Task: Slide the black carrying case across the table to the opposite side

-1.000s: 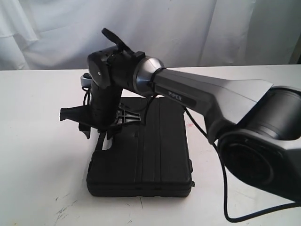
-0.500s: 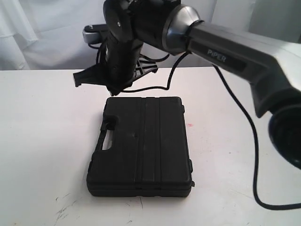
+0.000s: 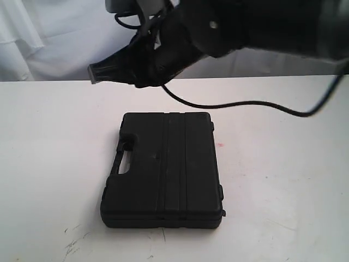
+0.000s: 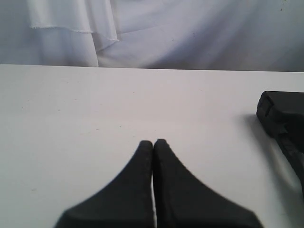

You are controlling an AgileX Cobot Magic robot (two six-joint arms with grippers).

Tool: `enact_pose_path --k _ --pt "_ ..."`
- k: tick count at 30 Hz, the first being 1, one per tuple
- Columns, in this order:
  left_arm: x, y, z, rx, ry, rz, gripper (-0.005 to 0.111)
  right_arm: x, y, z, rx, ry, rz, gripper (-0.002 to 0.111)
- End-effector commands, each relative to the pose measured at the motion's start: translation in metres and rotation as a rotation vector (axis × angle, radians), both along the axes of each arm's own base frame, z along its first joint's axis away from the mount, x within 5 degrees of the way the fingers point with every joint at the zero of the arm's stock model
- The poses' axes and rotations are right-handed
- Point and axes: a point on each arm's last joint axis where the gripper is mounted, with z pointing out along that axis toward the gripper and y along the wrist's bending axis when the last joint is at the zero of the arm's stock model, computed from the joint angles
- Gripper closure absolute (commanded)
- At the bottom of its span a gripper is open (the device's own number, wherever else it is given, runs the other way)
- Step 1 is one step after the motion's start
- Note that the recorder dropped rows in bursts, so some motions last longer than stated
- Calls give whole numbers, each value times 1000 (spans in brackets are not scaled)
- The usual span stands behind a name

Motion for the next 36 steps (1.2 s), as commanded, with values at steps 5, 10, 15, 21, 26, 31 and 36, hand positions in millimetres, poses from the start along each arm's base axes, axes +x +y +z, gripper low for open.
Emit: enact_pose_path --k 5,10,15,21,26,31,36 --pt "0 0 -2 -3 -4 -4 107 -53 -64 33 158 -131 24 108" --pt "0 0 -2 -3 -4 -4 107 -76 -94 50 131 -102 6 108" --pt "0 0 -2 -3 -4 -4 107 -89 -112 66 139 -112 -1 108" --pt "0 0 -2 -3 -4 -4 107 -97 -123 78 152 -154 7 108" --pt "0 0 -2 -3 -4 -4 107 -100 -128 78 124 -144 6 108" --pt "0 0 -2 -3 -4 -4 107 -106 -141 78 101 -157 -4 108" --pt "0 0 -2 -3 -4 -4 107 -104 -185 63 133 -117 -165 108"
